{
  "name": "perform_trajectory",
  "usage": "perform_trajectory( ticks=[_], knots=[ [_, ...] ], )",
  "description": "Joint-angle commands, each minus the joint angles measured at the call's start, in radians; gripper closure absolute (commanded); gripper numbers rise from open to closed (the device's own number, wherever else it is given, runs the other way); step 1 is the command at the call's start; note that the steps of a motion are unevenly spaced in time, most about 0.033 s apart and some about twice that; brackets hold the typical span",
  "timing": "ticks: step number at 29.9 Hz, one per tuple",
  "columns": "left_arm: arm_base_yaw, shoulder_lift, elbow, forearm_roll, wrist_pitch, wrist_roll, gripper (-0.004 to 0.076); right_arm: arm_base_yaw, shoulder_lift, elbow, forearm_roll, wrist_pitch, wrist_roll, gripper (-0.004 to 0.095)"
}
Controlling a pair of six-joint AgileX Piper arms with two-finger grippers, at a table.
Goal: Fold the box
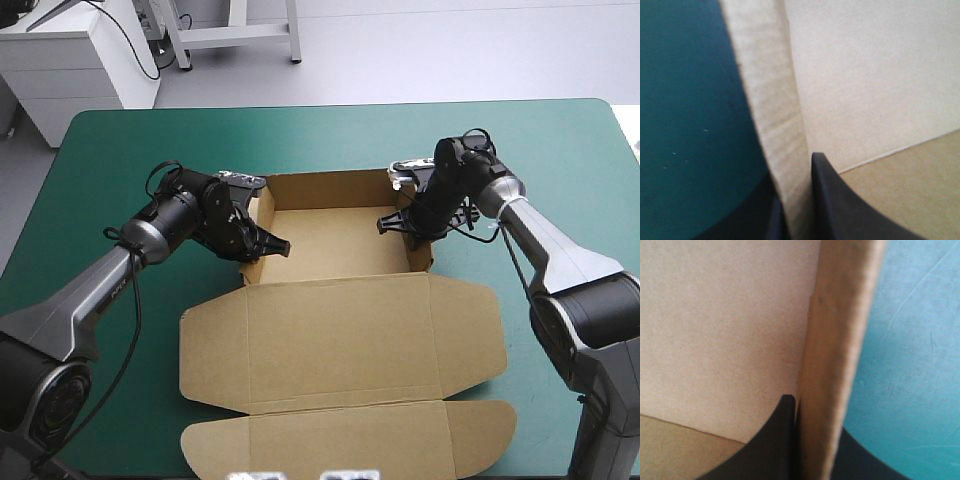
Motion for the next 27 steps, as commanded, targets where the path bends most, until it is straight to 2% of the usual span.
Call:
perform_trajectory(
  ticks=[1,3,5,6,8,9,19,22,24,27],
  knots=[
    [0.004,-0.039,-0.027,0.043,-0.008,0.072,0.0515,0.008,-0.043,-0.022,0.021,0.056,-0.086,0.0815],
    [0.011,-0.039,-0.031,0.03,-0.008,0.072,0.0384,0.008,-0.048,-0.022,0.021,0.058,-0.095,0.0641],
    [0.024,-0.042,-0.042,0.011,-0.008,0.072,0.0285,0.008,-0.053,-0.022,0.021,0.058,-0.095,0.0428],
    [0.031,-0.046,-0.049,-0.005,-0.014,0.072,0.022,0.008,-0.057,-0.022,0.021,0.055,-0.097,0.0284],
    [0.034,-0.056,-0.065,-0.01,-0.02,0.074,0.0184,0.008,-0.068,-0.024,0.021,0.047,-0.1,0.0116],
    [0.039,-0.065,-0.074,-0.01,-0.023,0.074,0.0181,0.008,-0.075,-0.024,0.021,0.039,-0.105,0.0065],
    [0.039,-0.2,-0.125,-0.01,-0.063,0.097,0.0182,0.008,-0.175,-0.048,0.026,0.022,-0.115,0.0048],
    [0.039,-0.264,-0.125,-0.006,-0.045,0.107,0.0201,0.008,-0.216,-0.048,0.022,0.025,-0.115,0.0048],
    [0.039,-0.3,-0.125,0.002,-0.028,0.123,0.0226,0.008,-0.24,-0.048,0.021,0.023,-0.115,0.0048],
    [0.039,-0.364,-0.125,0.06,0.017,0.127,0.0328,0.008,-0.264,-0.048,0.021,0.021,-0.115,0.0048]
  ],
)
